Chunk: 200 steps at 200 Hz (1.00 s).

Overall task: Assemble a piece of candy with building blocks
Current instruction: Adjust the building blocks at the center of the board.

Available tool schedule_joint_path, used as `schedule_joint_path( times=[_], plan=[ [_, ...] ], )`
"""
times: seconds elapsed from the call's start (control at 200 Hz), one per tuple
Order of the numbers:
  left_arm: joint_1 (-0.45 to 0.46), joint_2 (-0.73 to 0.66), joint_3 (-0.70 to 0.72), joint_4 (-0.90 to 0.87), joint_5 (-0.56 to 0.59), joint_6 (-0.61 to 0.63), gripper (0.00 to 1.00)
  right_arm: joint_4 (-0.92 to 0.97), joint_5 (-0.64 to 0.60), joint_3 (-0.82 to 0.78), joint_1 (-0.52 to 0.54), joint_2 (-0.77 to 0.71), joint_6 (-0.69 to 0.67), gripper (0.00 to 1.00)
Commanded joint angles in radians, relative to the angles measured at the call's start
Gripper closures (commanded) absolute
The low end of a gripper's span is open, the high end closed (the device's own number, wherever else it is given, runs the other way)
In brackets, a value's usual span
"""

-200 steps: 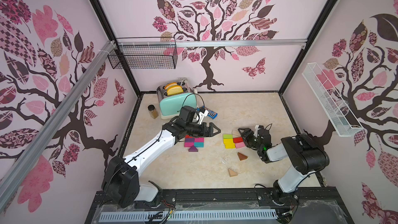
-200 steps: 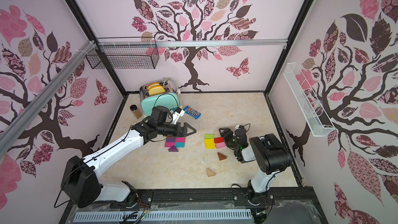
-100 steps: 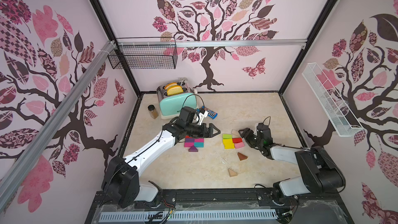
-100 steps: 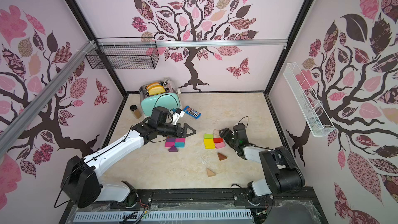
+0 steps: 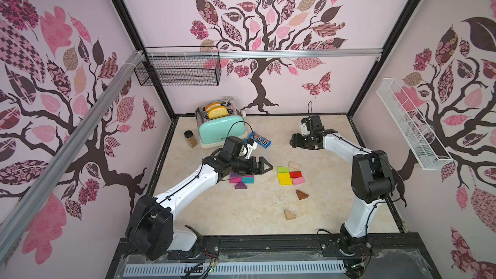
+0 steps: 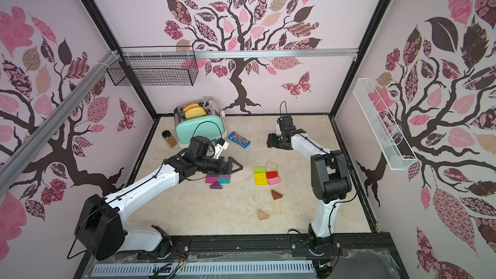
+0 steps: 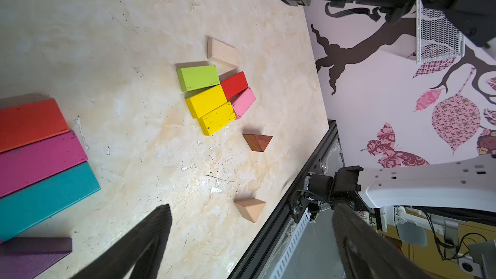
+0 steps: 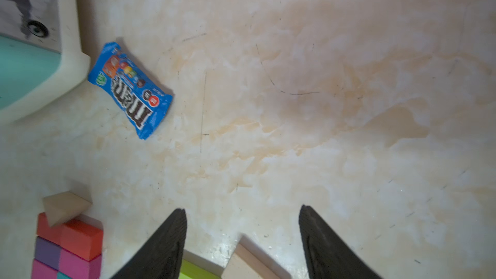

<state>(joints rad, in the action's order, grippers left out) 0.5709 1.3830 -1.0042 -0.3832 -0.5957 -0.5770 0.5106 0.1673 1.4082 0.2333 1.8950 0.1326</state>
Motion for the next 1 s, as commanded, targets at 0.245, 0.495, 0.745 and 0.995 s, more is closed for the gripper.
schedule_joint_path(
  times=[0.245,0.495,0.745,0.995],
  plan=[
    [-0.004,0.026,-0.036,-0.006,0.000,0.012,0.02,0.163,-0.158,0.059,0.032,0.121,-0.141,0.31],
    [-0.004,0.027,-0.034,-0.002,0.000,0.008,0.02,0.161,-0.210,0.068,0.075,0.163,-0.165,0.31],
    [-0.004,0.027,-0.023,0.006,0.002,0.007,0.02,0.155,-0.227,0.023,0.095,0.139,-0.172,0.33],
    [-0.004,0.029,-0.022,0.016,0.000,0.004,0.02,0.155,-0.230,-0.029,0.099,0.087,-0.172,0.37]
  ],
)
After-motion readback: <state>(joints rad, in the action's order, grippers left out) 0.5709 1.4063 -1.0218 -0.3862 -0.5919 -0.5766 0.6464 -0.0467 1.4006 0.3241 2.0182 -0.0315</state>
